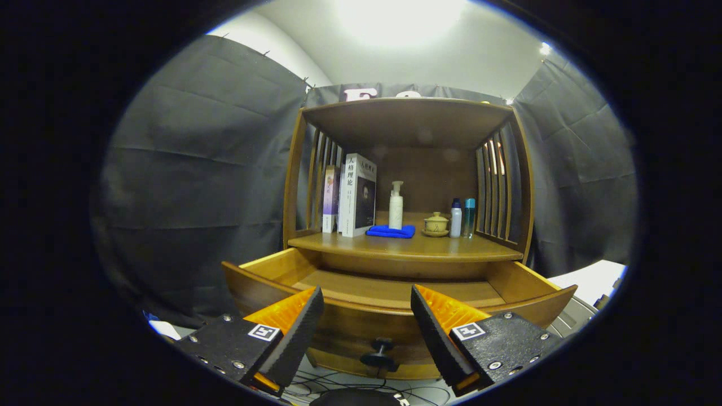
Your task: Pull open the drawer, take out the items inside it, and place them on the countertop above the cabinet.
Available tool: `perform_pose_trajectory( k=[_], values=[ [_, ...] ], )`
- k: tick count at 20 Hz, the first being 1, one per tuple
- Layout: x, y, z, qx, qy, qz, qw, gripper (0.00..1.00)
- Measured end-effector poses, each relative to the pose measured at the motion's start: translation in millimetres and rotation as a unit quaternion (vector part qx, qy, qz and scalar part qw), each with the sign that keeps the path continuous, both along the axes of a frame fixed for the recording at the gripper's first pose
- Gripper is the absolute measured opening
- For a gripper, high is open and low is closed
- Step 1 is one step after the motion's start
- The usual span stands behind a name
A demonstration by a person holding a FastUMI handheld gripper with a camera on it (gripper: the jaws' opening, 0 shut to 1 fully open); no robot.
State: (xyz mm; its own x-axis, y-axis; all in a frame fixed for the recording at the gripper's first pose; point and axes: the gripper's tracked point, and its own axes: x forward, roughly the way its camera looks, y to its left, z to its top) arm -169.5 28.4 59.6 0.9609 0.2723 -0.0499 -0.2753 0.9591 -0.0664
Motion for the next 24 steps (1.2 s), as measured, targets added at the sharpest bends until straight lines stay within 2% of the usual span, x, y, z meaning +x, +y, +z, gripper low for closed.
perform_pose_trajectory(
  k=[8, 12, 15, 18, 24],
  values=[
    [56.4, -3.7, 35.0, 0.017, 0.045, 0.002, 0.999, 0.95],
    [90.6, 2.6, 33.6, 0.01, 0.107, 0.015, 0.994, 0.95],
    [109.7, 5.4, 21.7, 0.002, 0.17, 0.029, 0.985, 0.96],
    [116.2, 13.1, -6.1, 0.015, 0.255, 0.046, 0.966, 0.95],
    [140.9, 5.5, -49.0, 0.001, 0.345, 0.028, 0.938, 0.94]
  ],
)
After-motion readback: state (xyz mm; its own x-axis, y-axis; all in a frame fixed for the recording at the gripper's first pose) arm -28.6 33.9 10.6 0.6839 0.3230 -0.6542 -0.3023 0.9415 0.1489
